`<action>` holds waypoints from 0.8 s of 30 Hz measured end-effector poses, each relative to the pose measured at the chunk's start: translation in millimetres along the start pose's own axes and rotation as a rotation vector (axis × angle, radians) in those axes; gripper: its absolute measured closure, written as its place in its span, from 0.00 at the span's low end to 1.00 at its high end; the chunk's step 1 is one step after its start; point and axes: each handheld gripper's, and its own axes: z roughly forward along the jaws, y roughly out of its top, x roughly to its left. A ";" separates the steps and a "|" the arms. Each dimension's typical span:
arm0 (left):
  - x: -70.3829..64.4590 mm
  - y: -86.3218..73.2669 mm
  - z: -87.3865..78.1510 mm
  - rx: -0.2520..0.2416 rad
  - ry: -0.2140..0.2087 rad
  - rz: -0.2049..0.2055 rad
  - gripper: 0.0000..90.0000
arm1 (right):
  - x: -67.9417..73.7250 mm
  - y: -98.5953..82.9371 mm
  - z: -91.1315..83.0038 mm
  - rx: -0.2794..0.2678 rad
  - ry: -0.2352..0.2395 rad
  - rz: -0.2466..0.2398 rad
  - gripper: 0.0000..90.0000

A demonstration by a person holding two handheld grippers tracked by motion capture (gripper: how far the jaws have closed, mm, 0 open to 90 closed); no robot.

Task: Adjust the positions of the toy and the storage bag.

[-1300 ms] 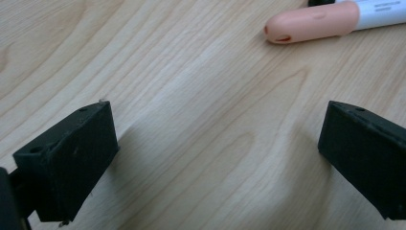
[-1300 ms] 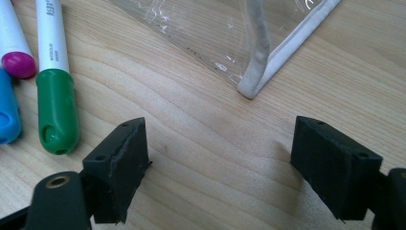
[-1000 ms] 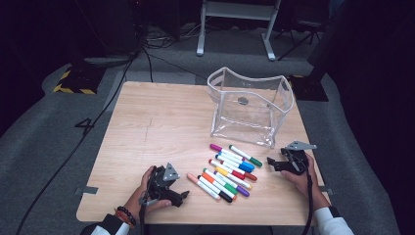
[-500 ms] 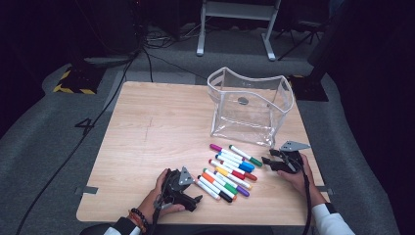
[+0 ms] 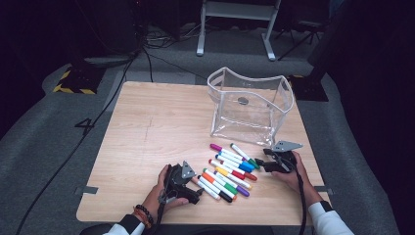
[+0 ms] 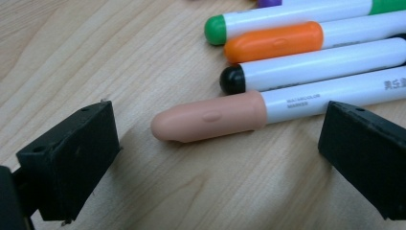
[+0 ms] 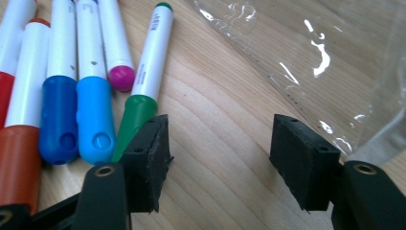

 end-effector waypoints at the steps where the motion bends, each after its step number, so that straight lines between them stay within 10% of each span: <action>1: 0.5 0.0 0.1 0.000 0.004 -0.006 0.00 | -0.6 1.7 1.1 0.011 0.014 0.011 0.42; 24: 20.9 1.3 0.6 -0.001 0.035 -0.036 0.00 | 13.2 9.2 9.5 0.011 0.086 -0.030 0.42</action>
